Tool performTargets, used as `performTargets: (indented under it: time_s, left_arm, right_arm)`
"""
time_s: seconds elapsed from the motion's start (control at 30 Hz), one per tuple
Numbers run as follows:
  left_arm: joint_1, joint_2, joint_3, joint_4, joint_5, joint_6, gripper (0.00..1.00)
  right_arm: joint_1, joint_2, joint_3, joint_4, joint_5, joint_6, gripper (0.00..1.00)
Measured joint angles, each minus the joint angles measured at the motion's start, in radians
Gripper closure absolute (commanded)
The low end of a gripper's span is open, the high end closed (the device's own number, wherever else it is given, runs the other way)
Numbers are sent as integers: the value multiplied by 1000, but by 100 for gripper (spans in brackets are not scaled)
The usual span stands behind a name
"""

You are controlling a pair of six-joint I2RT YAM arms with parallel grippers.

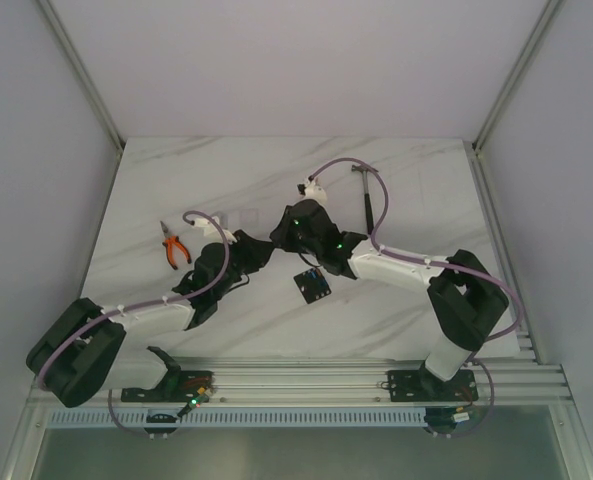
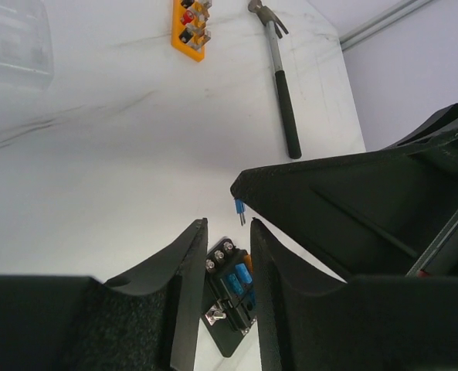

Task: Snap on the fuse box
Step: Pick up the fuse from the center of the board.

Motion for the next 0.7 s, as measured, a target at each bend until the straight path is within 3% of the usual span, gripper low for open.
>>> performTargets:
  time_s: [0.7]
  left_arm:
    - [-14, 22, 17, 3, -23, 10, 88]
  right_arm:
    - [18, -3, -37, 64, 3, 58, 71]
